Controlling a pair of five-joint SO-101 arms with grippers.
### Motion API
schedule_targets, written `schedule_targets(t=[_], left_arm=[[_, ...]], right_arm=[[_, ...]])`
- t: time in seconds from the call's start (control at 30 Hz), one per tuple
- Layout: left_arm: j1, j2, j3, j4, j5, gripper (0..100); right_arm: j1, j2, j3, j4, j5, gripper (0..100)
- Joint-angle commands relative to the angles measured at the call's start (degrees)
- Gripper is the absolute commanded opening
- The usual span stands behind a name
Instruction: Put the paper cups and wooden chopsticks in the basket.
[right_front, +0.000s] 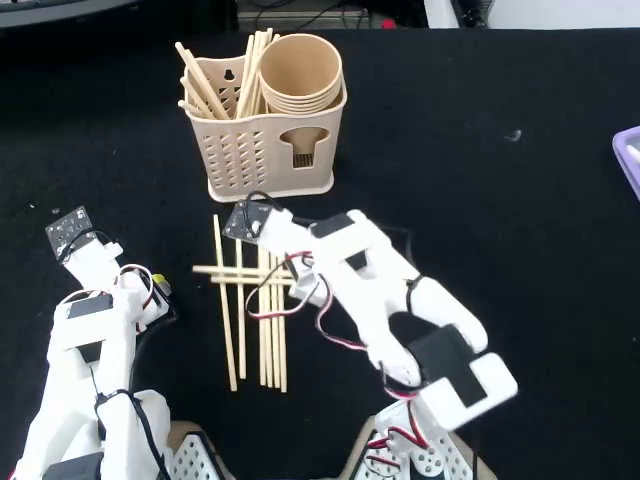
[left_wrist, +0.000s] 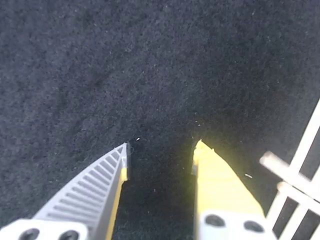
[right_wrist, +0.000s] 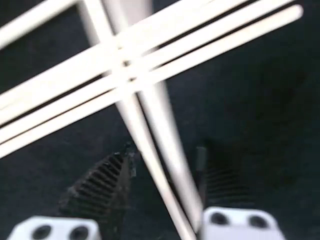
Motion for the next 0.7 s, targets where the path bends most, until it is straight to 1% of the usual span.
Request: schedule_targets(t=[0.0,0.03,0.13,0.3,0.5,0.57,0.67], left_arm=[[-0.13,-1.41,-0.48,-0.88,-0.26,21],[-0.13,-1.41,-0.48,-0.88,-0.26,21],[-0.13,-1.41,-0.48,-0.88,-0.26,21],[-0.13,-1.41,-0.48,-0.88,-0.26,21],[-0.13,-1.41,-0.48,-0.88,-0.26,21],[-0.13,-1.41,-0.48,-0.88,-0.26,21],[-0.13,-1.41,-0.48,-0.88,-0.26,21]], right_arm=[[-0.97,0.22,-1.27,2.46,0.79,2.6],[-0.88,-0.04,-1.98,3.25,0.79,1.1],[-0.79,-2.86,-3.03,6.33,0.79,1.1],[-0.88,-9.63,-2.24,7.74,0.26,1.1],[-1.32,-19.03,-1.80,7.74,-5.98,1.1],[-2.55,-24.22,-2.51,7.82,-9.58,1.1],[-5.19,-32.92,-6.46,11.34,-13.98,1.1]])
